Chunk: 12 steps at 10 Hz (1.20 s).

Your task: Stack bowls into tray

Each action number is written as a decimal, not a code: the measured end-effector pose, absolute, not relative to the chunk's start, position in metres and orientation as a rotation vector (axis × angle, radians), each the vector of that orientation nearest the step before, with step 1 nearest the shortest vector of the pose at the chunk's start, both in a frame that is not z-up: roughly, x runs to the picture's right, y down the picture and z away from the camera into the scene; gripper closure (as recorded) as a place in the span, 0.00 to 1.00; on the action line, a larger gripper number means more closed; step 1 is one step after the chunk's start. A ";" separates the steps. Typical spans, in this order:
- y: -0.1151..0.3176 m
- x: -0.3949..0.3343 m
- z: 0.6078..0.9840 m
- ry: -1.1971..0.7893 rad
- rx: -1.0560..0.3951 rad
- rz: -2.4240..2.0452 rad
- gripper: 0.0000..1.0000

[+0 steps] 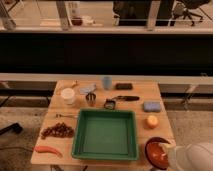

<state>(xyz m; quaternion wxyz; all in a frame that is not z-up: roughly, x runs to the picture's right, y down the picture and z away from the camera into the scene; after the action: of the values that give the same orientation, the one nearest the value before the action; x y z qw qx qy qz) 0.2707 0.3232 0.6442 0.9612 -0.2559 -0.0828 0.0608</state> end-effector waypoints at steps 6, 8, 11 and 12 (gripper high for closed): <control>0.333 0.283 0.663 -0.141 -0.499 0.203 0.20; 0.340 0.280 0.671 -0.132 -0.515 0.207 0.20; 0.344 0.279 0.675 -0.136 -0.520 0.214 0.20; 0.345 0.275 0.678 -0.144 -0.521 0.207 0.22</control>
<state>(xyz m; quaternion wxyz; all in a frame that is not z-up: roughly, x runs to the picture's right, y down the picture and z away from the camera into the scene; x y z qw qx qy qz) 0.2754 0.3453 0.6784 0.9584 -0.2569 -0.0711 0.1021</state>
